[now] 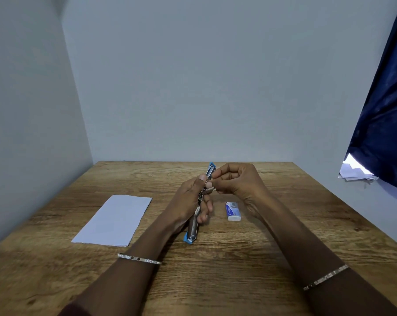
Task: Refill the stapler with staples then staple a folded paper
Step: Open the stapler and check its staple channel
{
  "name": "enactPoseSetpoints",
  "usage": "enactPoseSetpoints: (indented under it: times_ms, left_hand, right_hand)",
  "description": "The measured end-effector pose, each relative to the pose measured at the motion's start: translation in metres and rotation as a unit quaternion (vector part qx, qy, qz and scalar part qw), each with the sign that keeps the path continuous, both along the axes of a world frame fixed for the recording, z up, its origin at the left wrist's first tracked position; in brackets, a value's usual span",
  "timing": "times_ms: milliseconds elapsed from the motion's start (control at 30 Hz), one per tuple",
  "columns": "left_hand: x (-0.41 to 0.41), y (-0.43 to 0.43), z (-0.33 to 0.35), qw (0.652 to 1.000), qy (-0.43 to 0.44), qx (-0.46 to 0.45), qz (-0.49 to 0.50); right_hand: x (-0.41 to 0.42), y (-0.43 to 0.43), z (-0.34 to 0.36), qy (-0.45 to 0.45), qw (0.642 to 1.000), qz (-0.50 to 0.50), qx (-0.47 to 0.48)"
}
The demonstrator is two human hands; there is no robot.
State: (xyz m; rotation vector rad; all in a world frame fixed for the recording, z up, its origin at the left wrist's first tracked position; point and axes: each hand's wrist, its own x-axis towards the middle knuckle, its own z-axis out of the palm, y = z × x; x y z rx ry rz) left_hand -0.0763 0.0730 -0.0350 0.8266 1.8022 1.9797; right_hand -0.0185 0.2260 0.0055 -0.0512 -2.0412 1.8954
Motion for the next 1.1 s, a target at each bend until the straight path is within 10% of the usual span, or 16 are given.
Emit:
enactPoseSetpoints:
  times_ms: [433,1100]
  left_hand:
    - [-0.0017,-0.0033,-0.0007,1.0,0.016,-0.006,-0.022]
    - [-0.007,-0.0078,0.0051,1.0,0.019,0.008,0.009]
  right_hand:
    - [-0.0012,-0.0007,0.0016,0.065,0.969,-0.043,0.235]
    - [0.0023,0.0014,-0.002,-0.082,0.986,0.102,-0.106]
